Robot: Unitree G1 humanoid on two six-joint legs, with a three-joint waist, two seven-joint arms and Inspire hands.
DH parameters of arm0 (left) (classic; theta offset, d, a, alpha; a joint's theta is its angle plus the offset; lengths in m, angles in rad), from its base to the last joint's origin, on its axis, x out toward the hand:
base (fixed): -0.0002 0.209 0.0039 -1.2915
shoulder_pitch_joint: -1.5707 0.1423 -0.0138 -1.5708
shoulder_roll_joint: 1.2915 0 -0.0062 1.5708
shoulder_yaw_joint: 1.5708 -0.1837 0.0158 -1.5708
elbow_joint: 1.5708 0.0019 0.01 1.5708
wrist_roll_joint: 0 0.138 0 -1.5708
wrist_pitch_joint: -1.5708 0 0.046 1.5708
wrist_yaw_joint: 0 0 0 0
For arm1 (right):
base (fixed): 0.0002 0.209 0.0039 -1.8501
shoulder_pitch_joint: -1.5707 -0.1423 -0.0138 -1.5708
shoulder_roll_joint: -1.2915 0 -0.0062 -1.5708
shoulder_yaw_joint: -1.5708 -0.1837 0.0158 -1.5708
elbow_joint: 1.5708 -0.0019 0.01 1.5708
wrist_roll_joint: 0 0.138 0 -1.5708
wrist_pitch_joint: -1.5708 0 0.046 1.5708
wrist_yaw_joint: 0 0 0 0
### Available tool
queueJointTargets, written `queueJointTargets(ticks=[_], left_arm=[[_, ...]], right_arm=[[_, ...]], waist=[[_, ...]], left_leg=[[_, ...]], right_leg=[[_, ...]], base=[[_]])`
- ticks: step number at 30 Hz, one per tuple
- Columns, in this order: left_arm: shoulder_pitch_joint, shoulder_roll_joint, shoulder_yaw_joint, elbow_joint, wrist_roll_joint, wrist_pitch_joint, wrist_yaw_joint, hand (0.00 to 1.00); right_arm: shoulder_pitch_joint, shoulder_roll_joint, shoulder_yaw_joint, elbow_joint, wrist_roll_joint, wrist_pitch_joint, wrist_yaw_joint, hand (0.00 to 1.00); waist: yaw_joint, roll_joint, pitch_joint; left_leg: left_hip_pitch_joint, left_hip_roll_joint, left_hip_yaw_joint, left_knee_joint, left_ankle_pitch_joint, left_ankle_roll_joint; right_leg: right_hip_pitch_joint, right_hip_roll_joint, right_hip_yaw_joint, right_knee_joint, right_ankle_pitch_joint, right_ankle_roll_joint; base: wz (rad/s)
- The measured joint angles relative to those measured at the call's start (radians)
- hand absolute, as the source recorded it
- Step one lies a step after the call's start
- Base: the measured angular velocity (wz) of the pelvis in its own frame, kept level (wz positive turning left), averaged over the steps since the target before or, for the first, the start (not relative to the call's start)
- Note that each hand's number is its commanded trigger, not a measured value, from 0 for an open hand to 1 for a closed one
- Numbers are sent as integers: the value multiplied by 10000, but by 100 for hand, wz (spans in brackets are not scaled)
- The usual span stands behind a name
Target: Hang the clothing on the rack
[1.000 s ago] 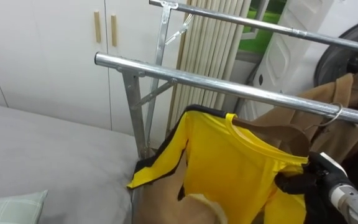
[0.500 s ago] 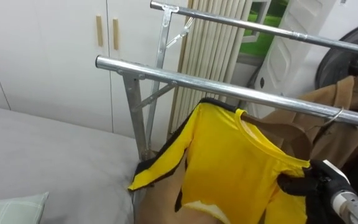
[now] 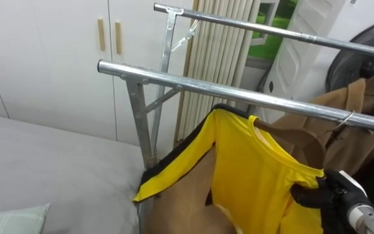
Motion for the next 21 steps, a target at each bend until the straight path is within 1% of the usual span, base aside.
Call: queueJointTargets(ticks=[3, 6, 7, 10, 15, 16, 21], left_arm=[[-9, -13, 7, -4, 19, 0, 0, 0], [-9, -80, 14, -4, 25, 0, 2, 0], [-11, -101, 16, -4, 23, 0, 5, 0], [-12, -127, 21, -9, 24, 0, 33, 0], [-13, -146, 24, -13, 20, 5, 52, 0], [-14, -146, 23, -12, 19, 4, 51, 0], [23, -142, 25, -4, 14, 0, 29, 0]], right_arm=[[102, 179, -284, -81, 14, -106, -16, 0], [168, 358, -546, -188, 8, -125, -25, 0], [171, 364, -577, -213, 6, -125, -25, 0], [204, 364, -589, -292, 4, -145, -59, 0], [270, 375, -588, -489, -1, -115, -237, 0], [326, 380, -587, -614, 9, -111, -280, 0], [555, 513, -584, -964, 4, -84, -520, 0]], waist=[[-21, 83, 12], [-36, 206, -37], [-37, 251, -57], [-38, 301, -88], [-67, 290, -105], [-71, 257, -127], [-91, 229, -144]], left_leg=[[-3, 1, 14, -23, -5, -2], [-2, 10, 20, -29, -37, -20], [-1, 9, 18, -30, -39, -19], [-17, 9, 7, -28, -39, -19], [-40, 8, 13, 1, -38, -18], [-51, 5, 21, 4, -37, -17], [-39, 5, 59, 7, -35, -17]], right_leg=[[-14, 13, 29, 2, -2, 2], [-20, 28, 34, 15, -2, 2], [-22, 27, 32, 19, -2, 2], [-36, 26, 54, 23, -3, 4], [-48, 27, 100, 20, -5, 4], [-60, 25, 105, 21, -4, 4], [-61, 27, 136, 21, -4, 4]], base=[[0], [0], [0], [0], [0], [0], [-1]])
